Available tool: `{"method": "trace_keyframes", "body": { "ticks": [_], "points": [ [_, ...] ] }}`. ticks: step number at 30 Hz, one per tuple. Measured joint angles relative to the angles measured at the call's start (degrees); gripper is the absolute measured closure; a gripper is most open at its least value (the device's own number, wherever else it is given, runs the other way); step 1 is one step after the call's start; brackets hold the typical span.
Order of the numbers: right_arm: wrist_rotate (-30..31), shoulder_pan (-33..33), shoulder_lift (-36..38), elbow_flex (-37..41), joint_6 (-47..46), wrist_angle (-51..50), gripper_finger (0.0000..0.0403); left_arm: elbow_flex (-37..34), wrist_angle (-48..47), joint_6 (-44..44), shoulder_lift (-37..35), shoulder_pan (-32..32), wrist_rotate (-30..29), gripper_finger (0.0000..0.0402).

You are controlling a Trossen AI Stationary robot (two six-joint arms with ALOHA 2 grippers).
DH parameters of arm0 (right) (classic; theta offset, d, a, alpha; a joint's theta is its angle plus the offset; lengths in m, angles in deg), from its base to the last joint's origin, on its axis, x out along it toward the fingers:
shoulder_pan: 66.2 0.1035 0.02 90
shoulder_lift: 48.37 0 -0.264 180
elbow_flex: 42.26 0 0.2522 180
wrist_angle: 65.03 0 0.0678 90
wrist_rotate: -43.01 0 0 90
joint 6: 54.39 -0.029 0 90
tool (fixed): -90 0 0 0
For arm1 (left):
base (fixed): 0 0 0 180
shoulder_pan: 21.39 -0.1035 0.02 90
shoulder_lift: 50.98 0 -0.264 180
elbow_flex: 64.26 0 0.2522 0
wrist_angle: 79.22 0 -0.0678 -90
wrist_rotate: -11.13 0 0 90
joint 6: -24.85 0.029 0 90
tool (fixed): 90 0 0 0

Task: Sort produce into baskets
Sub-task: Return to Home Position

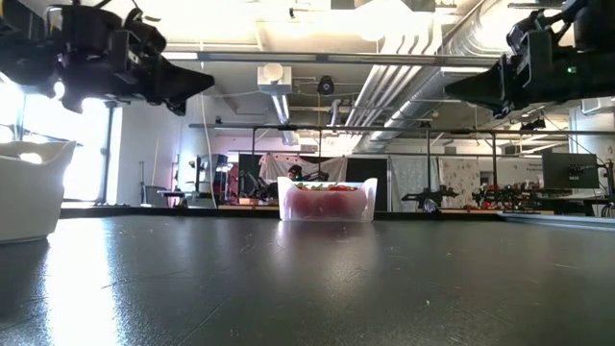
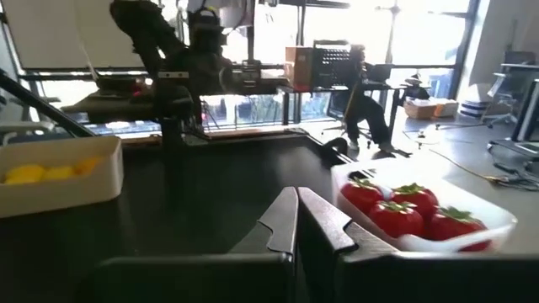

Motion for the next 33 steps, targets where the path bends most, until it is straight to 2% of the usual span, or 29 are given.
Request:
{"method": "trace_keyframes", "body": {
  "ticks": [8,13,20,26,30,33],
  "points": [
    [0.76,0.0,8.41,0.02,1.48,-7.32,0.0403,-4.74,-0.85,-1.68,-8.39,-0.36,-4.79,0.0401],
    [1.9,0.0,13.12,0.02,1.48,-10.84,0.0403,-5.17,-7.83,-2.38,-13.91,0.11,-7.48,0.0401],
    [1.27,0.0,19.61,0.02,1.94,-16.37,0.0403,-5.17,-24.79,-1.49,-25.84,4.02,-21.28,0.0401],
    [2.04,0.0,26.99,0.02,2.25,-21.75,0.0403,-5.17,-41.55,-1.96,-41.62,9.56,-32.64,0.0401],
    [0.56,0.0,30.56,-0.02,3.64,-21.84,0.0403,-5.14,-49.27,-2.04,-52.99,12.86,-41.15,0.0401],
    [0.49,-0.2,30.38,-0.02,4.76,-21.5,0.0403,-5.2,-50.89,-1.99,-53.46,14.54,-44.62,0.0401]
  ]
}}
